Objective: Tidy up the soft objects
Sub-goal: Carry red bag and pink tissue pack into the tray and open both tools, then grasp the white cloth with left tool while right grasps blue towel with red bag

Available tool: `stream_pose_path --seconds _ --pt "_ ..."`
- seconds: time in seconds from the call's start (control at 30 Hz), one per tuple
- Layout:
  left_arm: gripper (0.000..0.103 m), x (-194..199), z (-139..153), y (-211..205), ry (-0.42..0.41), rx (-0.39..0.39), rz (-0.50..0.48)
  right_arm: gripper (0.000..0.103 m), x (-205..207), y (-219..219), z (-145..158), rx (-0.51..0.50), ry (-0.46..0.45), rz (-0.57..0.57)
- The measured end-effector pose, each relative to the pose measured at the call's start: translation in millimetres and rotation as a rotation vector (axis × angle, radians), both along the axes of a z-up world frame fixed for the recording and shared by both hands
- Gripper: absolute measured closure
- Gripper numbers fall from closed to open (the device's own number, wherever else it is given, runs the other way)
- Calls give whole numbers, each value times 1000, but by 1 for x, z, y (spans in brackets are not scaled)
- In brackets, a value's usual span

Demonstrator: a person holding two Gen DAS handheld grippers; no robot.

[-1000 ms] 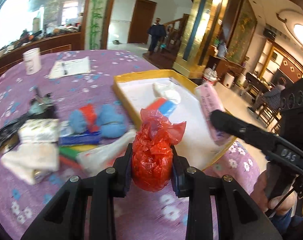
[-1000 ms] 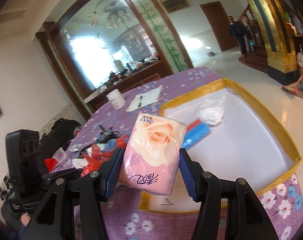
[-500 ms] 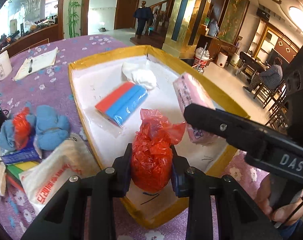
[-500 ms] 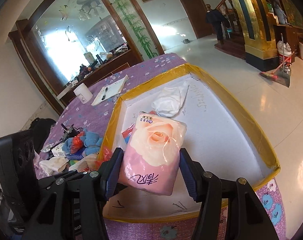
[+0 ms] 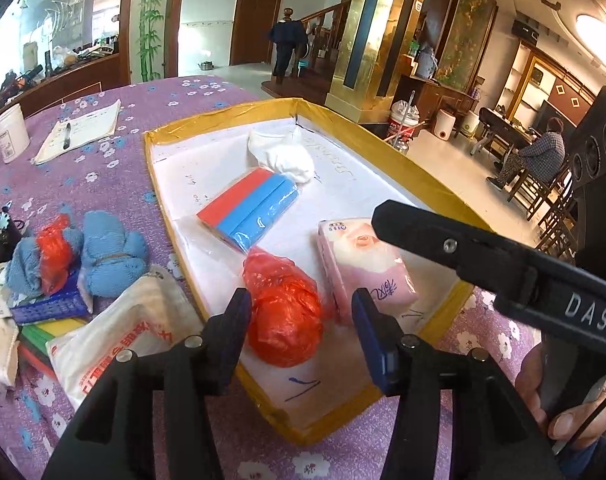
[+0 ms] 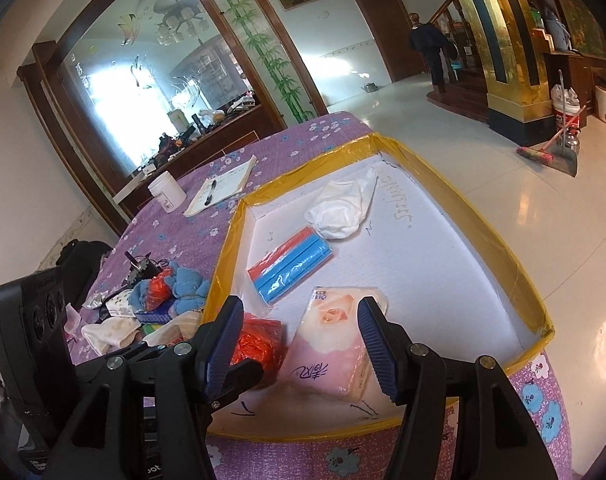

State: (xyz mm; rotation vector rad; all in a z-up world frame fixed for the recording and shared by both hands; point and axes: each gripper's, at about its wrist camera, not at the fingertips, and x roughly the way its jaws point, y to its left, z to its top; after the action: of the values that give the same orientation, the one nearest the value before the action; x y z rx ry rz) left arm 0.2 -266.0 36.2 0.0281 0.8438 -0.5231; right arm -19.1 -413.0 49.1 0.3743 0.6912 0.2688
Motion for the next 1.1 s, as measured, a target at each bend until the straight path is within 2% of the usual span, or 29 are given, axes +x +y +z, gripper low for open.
stream_pose_path --seconds 0.23,0.3,0.57,0.93,1.1 --pt "52 -18 9 17 -17 -36 -10 36 -8 7 8 10 -14 14" --pt "43 -24 11 26 -25 -33 6 36 -10 12 10 9 -19 27" --pt "43 -42 10 79 -22 -80 77 35 -18 44 16 -6 -34 103" --pt "43 -66 -4 192 5 -150 309 32 -30 135 1 -82 -22 333" --pt "31 -64 1 233 -22 -171 425 30 -33 165 -14 -117 -17 393"
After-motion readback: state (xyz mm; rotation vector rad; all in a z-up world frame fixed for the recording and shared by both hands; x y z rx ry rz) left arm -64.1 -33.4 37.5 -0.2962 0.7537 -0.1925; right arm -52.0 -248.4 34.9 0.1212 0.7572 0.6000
